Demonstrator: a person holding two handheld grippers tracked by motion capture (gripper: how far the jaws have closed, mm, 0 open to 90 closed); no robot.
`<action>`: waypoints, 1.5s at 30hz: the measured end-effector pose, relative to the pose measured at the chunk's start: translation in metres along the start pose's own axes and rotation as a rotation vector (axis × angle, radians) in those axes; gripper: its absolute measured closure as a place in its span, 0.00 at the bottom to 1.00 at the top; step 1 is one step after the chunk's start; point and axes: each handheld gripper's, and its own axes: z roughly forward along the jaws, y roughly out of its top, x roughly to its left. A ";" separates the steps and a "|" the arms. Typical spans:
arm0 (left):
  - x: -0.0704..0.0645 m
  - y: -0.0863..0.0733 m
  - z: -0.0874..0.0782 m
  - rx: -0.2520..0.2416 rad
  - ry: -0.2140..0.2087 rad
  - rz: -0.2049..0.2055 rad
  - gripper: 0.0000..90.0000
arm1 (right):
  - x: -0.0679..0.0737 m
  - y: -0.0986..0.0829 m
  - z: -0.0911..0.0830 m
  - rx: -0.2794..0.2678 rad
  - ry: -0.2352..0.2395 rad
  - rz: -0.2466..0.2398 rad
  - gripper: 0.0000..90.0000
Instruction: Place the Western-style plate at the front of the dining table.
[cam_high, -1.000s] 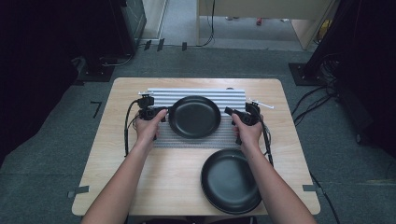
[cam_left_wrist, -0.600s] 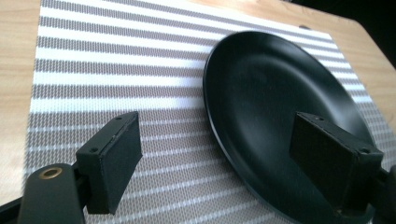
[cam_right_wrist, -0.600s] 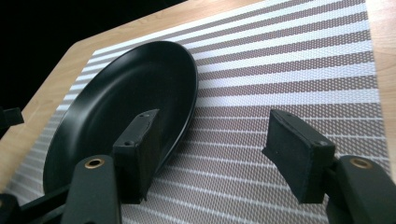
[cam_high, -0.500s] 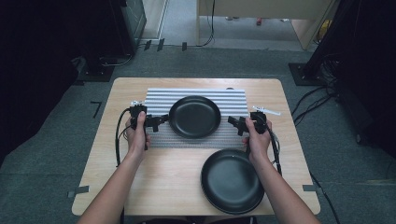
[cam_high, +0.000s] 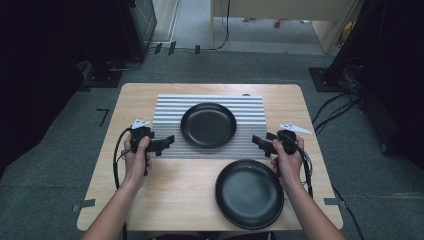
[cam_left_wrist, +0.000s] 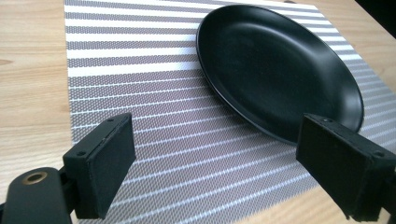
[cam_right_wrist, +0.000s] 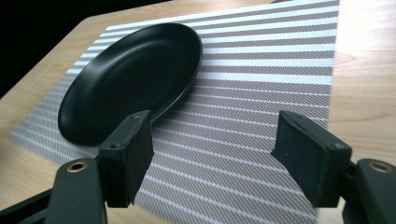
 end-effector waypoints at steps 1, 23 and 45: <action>0.000 -0.002 -0.003 -0.004 -0.005 0.000 0.13 | 0.000 -0.001 -0.004 -0.003 0.001 -0.007 0.30; -0.004 -0.034 -0.057 -0.045 0.026 0.088 0.00 | -0.013 -0.025 -0.075 -0.047 -0.027 -0.052 0.26; 0.020 -0.078 -0.091 -0.036 0.154 0.063 0.00 | -0.044 -0.063 -0.128 -0.045 -0.109 -0.042 0.25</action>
